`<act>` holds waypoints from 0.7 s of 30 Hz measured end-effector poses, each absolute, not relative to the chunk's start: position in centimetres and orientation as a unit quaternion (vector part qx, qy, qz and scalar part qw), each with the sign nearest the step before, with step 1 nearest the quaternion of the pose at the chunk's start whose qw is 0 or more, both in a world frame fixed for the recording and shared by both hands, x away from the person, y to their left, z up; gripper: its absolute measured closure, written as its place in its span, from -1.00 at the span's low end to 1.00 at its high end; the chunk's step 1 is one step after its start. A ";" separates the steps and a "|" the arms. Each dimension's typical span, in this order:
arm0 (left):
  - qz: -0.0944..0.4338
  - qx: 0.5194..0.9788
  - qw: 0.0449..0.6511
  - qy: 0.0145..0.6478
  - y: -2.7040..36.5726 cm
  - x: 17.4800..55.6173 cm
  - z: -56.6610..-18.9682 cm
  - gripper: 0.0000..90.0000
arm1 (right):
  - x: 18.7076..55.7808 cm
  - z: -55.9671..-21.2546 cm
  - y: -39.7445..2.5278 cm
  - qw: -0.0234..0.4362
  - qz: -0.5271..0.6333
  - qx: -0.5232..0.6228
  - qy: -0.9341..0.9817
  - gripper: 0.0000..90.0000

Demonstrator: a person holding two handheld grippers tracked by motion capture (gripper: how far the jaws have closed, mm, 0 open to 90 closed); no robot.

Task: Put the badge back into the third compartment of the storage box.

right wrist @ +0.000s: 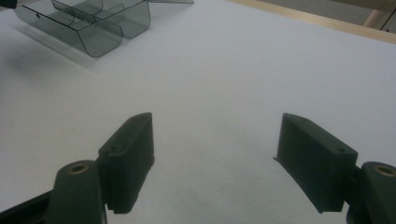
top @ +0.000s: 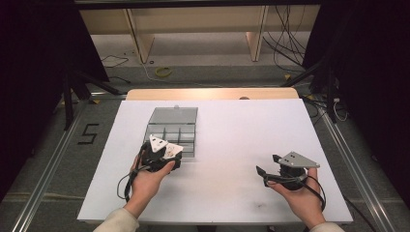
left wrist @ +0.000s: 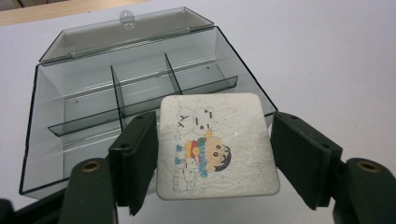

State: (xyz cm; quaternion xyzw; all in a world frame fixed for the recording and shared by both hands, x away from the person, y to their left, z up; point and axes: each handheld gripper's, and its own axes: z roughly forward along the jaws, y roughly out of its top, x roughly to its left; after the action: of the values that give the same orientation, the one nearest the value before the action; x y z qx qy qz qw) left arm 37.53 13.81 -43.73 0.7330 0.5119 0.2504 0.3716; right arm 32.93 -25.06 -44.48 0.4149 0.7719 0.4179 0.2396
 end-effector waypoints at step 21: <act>0.258 0.753 0.324 0.512 11.7 43.8 -42.9 -0.27 | 32.9 -44.4 -25.2 0.239 0.420 0.415 0.771 -0.38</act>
State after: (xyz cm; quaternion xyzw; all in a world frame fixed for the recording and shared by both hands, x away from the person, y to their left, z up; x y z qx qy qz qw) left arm 43.77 11.68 -42.91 0.7528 0.5115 0.2578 0.3243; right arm 32.94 -25.17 -44.43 0.4150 0.7708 0.4204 0.2387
